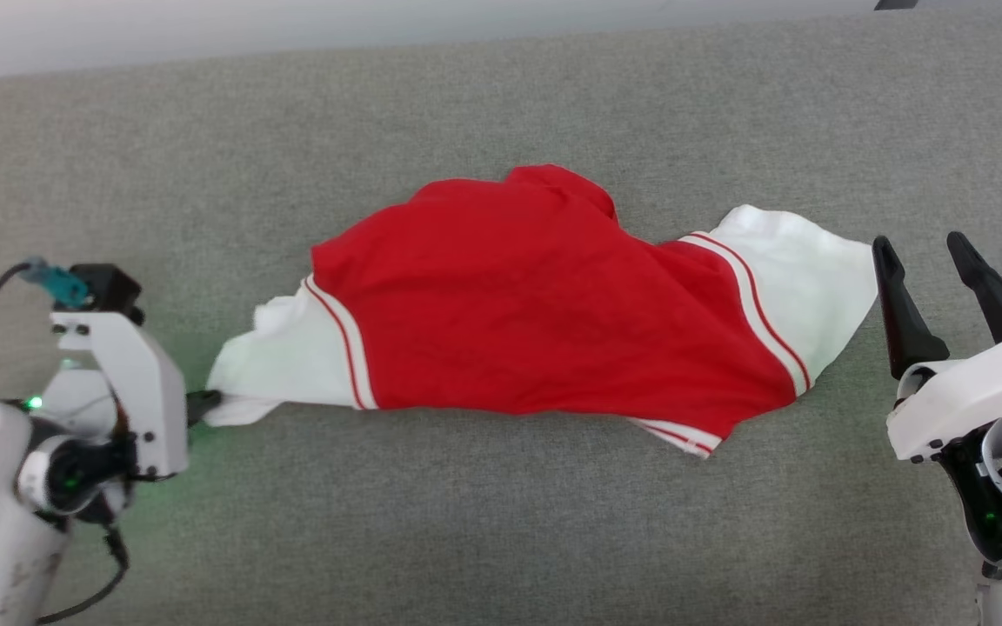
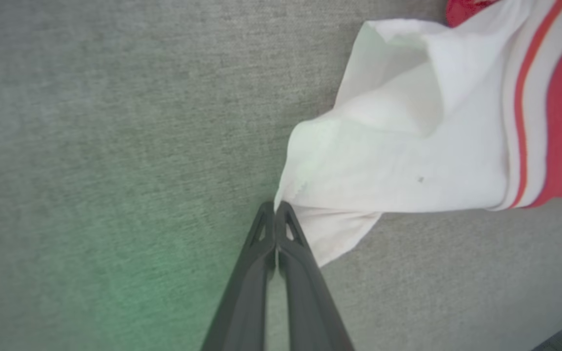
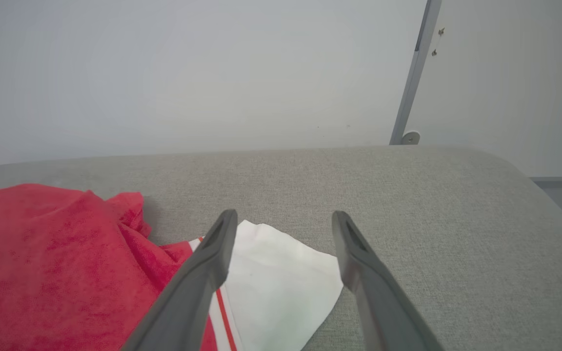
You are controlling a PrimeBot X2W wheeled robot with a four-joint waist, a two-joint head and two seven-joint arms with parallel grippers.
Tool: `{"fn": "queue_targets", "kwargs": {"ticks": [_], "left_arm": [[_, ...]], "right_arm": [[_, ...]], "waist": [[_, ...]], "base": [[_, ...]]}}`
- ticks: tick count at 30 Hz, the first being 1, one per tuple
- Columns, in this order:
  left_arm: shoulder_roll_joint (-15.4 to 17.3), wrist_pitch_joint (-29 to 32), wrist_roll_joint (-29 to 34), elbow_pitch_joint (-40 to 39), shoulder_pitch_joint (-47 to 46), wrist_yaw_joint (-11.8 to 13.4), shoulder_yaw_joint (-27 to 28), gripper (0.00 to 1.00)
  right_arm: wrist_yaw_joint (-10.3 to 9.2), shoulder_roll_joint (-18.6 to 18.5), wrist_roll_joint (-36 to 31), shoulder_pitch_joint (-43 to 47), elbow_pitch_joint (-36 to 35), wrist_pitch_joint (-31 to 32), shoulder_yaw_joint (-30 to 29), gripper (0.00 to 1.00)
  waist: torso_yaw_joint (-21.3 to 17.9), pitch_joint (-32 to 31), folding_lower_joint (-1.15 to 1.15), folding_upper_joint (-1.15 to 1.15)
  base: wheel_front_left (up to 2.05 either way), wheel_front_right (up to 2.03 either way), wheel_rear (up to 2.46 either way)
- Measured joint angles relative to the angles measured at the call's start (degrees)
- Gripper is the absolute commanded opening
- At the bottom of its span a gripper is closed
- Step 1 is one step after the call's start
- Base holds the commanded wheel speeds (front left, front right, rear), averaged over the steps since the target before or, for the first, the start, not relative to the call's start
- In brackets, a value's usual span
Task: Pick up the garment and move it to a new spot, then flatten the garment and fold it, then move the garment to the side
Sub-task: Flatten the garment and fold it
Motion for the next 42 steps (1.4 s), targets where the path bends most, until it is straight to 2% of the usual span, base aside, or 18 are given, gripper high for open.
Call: {"fn": "queue_targets", "kwargs": {"ticks": [5,12,23,30,32,38,42], "left_arm": [[2.88,0.22,0.54,-2.35,1.66,1.37,0.97,0.0],[4.88,-0.16,0.23,-4.65,3.61,2.87,2.22,0.0],[3.75,-0.66,0.18,-6.81,4.48,3.27,1.31,0.0],[2.68,-1.38,0.27,-6.5,3.86,2.3,0.53,0.0],[2.35,-1.59,0.46,-6.14,3.37,2.08,0.3,0.0],[1.63,-2.22,0.77,-5.22,2.12,1.22,-0.32,0.0],[1.87,-2.37,1.37,-5.75,-0.08,0.68,-0.4,0.0]], "right_arm": [[0.0,-0.04,0.13,-0.13,1.47,2.23,-1.12,1.0],[0.0,-0.63,0.58,-1.4,5.42,9.51,-2.66,1.0],[0.0,0.15,0.49,-2.3,11.62,26.01,-6.65,1.0],[0.0,1.42,1.29,-6.22,17.52,29.04,-6.24,1.0],[-0.01,1.38,1.16,-7.36,19.62,29.66,-5.79,0.0],[-0.01,0.52,0.31,-10.01,23.72,30.43,-4.99,0.0],[-0.01,0.05,2.1,-11.89,23.76,31.34,-4.85,0.0]], "waist": [[0.39,0.08,0.0,0.0],[1.09,0.59,0.0,0.0],[3.19,0.7,0.0,0.0],[4.16,0.38,0.0,0.0],[4.32,0.13,0.0,0.0],[4.86,-0.97,0.0,0.0],[5.14,-2.08,0.0,0.0]], "base": [[0.0,0.0,0.0],[0.0,0.0,0.0],[0.0,0.0,0.0],[0.0,0.0,0.0],[0.0,0.0,0.0],[0.0,0.0,0.0],[0.0,0.0,0.0]]}}
